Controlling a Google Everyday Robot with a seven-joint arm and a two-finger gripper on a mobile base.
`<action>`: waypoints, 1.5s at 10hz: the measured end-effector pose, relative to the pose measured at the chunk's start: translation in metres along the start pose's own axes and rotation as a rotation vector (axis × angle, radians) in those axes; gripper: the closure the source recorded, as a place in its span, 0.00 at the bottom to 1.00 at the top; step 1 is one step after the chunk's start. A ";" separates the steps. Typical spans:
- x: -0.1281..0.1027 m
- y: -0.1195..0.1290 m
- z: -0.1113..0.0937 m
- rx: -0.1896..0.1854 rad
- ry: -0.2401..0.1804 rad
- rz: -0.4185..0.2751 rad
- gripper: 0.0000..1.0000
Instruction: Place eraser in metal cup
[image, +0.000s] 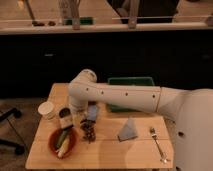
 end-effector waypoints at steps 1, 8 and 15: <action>-0.002 -0.004 0.001 -0.011 -0.005 -0.034 0.97; -0.016 -0.044 0.006 -0.079 -0.045 -0.232 0.97; -0.029 -0.063 0.019 -0.164 -0.092 -0.429 0.97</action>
